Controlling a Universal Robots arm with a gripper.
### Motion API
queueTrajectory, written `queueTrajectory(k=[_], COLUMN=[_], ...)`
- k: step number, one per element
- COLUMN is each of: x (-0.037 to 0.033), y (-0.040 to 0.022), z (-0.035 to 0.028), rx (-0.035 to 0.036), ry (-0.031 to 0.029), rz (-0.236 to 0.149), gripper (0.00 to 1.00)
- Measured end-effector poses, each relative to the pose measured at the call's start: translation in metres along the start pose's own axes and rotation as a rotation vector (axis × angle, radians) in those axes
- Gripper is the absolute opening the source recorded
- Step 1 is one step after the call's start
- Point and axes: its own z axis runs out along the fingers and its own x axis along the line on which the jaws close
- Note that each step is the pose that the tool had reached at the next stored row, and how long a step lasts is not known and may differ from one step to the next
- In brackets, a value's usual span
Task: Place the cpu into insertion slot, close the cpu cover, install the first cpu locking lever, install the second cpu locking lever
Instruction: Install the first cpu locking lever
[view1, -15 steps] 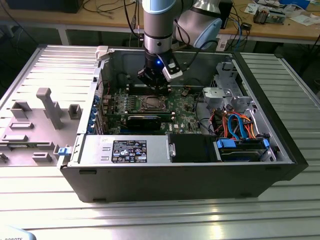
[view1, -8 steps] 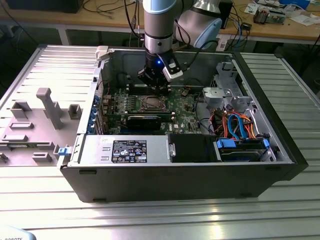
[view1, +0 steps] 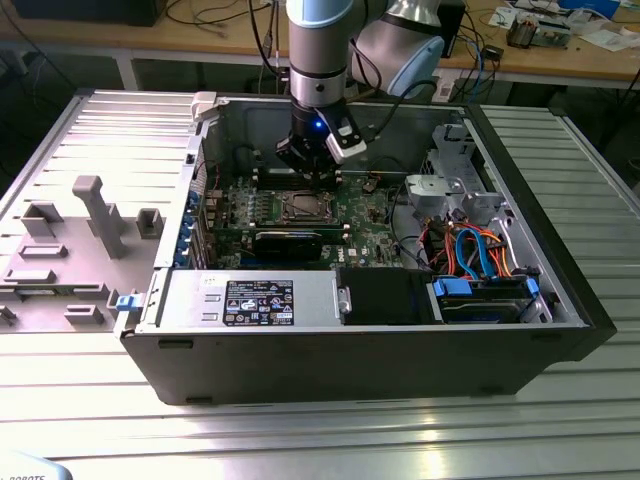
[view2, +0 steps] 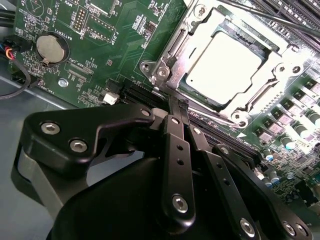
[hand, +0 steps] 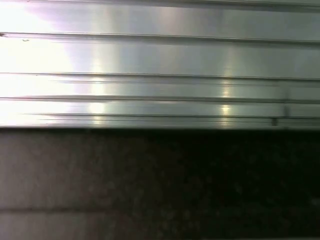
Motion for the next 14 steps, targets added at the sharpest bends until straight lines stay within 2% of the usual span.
queueTrajectory(k=[14], x=[-0.0002], y=[0.0], z=[0.0006], rx=[0.0009], ry=[-0.0002], rz=[0.0], gripper=[0.11])
